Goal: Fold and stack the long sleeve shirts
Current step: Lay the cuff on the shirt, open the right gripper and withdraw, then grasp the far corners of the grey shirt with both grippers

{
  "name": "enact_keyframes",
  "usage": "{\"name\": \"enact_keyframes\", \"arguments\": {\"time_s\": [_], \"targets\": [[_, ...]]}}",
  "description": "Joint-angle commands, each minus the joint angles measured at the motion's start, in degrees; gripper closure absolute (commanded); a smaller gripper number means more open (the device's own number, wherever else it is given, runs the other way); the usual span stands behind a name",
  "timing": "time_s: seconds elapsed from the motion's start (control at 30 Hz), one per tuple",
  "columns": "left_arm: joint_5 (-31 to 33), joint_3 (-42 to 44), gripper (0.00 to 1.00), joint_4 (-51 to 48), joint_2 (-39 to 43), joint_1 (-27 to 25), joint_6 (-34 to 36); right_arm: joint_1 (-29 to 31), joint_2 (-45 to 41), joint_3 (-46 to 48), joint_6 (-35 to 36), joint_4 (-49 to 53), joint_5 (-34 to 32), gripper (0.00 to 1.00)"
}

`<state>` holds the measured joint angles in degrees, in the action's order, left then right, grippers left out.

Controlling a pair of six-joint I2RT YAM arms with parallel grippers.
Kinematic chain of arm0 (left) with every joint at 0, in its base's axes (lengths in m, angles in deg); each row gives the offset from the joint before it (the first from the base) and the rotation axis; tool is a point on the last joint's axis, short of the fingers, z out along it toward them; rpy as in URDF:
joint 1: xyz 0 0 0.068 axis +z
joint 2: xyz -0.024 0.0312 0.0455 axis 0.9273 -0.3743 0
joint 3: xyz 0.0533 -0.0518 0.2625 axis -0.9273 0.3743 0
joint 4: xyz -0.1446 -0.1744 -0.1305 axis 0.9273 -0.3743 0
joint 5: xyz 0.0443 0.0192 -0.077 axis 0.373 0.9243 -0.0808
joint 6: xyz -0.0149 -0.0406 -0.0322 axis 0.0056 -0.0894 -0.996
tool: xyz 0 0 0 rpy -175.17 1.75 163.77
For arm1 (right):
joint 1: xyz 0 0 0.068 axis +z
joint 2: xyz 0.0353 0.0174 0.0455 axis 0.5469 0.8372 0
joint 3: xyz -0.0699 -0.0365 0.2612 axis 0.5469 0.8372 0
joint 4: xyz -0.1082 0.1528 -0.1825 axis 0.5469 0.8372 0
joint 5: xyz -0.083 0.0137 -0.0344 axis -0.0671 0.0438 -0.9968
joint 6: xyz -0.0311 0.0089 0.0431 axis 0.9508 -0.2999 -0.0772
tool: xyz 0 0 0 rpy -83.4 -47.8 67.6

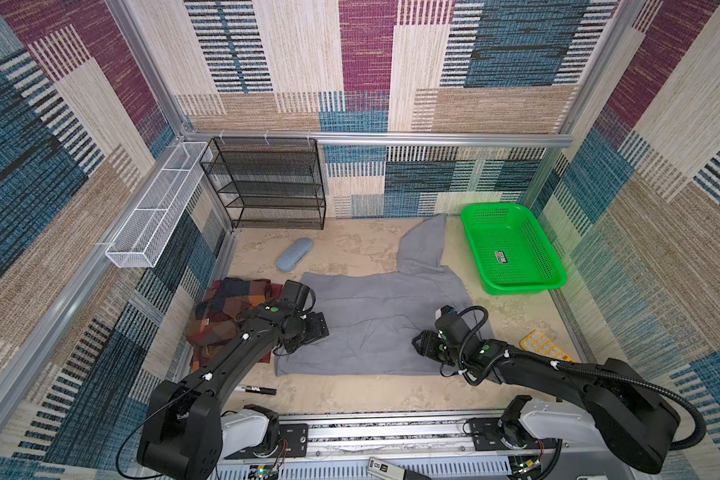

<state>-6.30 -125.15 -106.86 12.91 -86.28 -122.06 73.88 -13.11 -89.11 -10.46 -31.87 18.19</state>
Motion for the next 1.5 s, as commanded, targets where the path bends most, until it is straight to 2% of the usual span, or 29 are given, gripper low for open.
{"name": "enact_keyframes", "arguments": {"time_s": [0.0, 0.1, 0.17, 0.2, 0.33, 0.4, 0.5, 0.57, 0.63, 0.77, 0.83, 1.1, 1.2, 1.3, 1.47], "targets": [[0.4, -5.0, 0.19, -2.1, 0.9, -0.4, -0.3, 0.0, -3.6, -1.9, -0.5, 4.6, 2.5, 0.40], [3.3, -10.4, 0.16, -3.7, -0.6, -0.7, 1.6, -0.1, -8.1, -6.3, 1.8, 9.1, 0.2, 0.39], [4.9, -13.5, 0.16, -3.8, -3.4, 0.0, 3.3, -0.5, -8.6, -10.5, 6.2, 10.9, -2.5, 0.38], [5.5, -15.1, 0.15, -3.6, -5.3, 0.5, 4.3, -1.4, -7.1, -13.5, 9.5, 11.9, -3.0, 0.31], [5.8, -25.5, 0.14, -8.0, -16.0, 3.2, 6.4, -7.9, 3.3, -27.3, 19.9, 16.6, -4.5, 0.28], [6.5, -30.6, 0.12, -9.7, -20.8, 4.0, 7.1, -10.4, 8.4, -33.2, 23.4, 16.7, -7.5, 0.25], [9.9, -37.5, 0.11, -12.6, -27.4, 4.6, 7.6, -14.5, 16.7, -41.9, 26.7, 16.9, -7.9, 0.22], [13.6, -42.8, 0.11, -15.9, -32.1, 4.9, 7.7, -17.2, 21.2, -46.7, 27.5, 17.2, -8.0, 0.21], [14.4, -47.3, 0.11, -17.7, -36.7, 5.7, 8.1, -19.3, 26.3, -50.7, 28.6, 16.1, -8.4, 0.20], [19.0, -53.0, 0.12, -19.6, -43.4, 6.2, 8.2, -23.0, 37.5, -60.3, 30.3, 18.0, -11.8, 0.19], [17.7, -55.2, 0.12, -19.7, -46.5, 6.9, 8.1, -24.1, 43.4, -65.5, 30.9, 18.7, -13.1, 0.18], [21.4, -63.1, 0.13, -22.2, -54.8, 7.2, 9.8, -28.4, 62.6, -87.5, 34.5, 22.8, -14.7, 0.17], [22.1, -64.6, 0.14, -22.5, -56.8, 7.2, 10.5, -30.1, 65.8, -92.5, 35.5, 22.9, -14.4, 0.18], [24.3, -66.0, 0.14, -22.7, -58.7, 7.3, 10.8, -32.0, 68.8, -96.7, 35.6, 23.0, -10.7, 0.20], [23.3, -68.0, 0.17, -23.2, -61.3, 7.4, 10.2, -32.6, 73.1, -101.6, 36.7, 23.8, -8.5, 0.21]]}}
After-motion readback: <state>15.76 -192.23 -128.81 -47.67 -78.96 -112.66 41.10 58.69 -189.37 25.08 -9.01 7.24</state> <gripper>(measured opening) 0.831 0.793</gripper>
